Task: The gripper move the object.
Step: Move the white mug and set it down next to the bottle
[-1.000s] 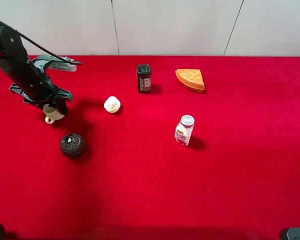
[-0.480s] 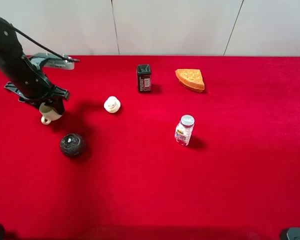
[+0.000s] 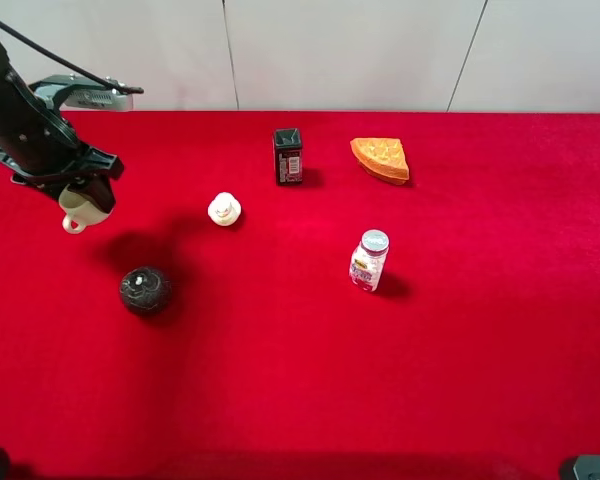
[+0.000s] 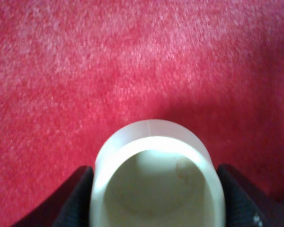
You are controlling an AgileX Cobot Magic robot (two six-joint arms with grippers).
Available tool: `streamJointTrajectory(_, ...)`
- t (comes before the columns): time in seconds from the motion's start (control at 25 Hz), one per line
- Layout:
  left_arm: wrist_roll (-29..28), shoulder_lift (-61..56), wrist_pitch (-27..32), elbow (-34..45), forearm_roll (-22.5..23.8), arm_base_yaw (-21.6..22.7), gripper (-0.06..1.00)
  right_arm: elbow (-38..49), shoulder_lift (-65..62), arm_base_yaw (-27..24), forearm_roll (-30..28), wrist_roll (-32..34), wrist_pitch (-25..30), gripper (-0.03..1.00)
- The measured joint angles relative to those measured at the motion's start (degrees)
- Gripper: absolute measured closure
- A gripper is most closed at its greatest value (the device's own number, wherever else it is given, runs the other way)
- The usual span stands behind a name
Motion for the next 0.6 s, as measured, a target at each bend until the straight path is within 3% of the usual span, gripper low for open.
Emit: streamJointTrajectory(0.6, -3.3, -2.26, 16.27, -14.25, 0.0, -0.12, 0.42, 0.0, 0.0, 0.0, 0.0, 0.0, 0.0, 0.27)
